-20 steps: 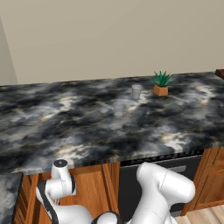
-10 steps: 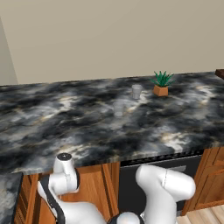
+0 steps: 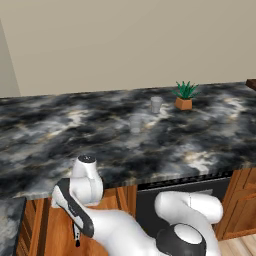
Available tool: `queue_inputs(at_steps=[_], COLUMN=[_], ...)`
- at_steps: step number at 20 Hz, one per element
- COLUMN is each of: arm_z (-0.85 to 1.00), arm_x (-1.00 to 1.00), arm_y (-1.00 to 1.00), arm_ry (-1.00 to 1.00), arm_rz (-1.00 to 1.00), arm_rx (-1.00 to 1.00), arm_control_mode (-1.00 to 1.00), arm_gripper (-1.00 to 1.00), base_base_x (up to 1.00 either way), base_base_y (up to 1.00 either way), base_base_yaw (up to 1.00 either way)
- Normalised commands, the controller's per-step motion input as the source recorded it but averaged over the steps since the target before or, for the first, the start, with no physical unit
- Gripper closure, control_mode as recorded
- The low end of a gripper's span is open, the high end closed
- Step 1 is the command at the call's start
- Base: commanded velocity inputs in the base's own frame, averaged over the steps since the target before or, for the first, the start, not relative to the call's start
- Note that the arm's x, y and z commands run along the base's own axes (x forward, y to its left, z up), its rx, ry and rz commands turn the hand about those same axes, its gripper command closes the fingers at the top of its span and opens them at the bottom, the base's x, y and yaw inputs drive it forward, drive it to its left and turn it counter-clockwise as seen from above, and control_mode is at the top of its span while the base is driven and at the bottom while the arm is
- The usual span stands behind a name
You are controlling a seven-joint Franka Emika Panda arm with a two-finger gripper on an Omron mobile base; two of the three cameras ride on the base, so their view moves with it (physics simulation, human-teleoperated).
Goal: Take the tongs from the drawer on the left and place them on the dining counter next to the tray containing the hot dog.
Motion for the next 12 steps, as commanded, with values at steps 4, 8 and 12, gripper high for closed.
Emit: queue_inputs(at_steps=[4, 8, 12], arm_z=[0.98, 0.95, 0.59], arm_x=[-0.24, -0.01, 0.00], arm_y=[-0.51, -0.63, -0.79], arm_ry=[0.00, 0.03, 0.01], arm_rz=[0.13, 0.16, 0.15], arm_rx=[0.05, 0.01, 0.00], arm_control_mode=[-1.00, -1.00, -1.00], arm_gripper=[1.00, 1.00, 1.00], base_base_x=[0.00, 0.00, 0.00], base_base_y=[0.00, 0.00, 0.00], base_base_yaw=[0.00, 0.00, 0.00])
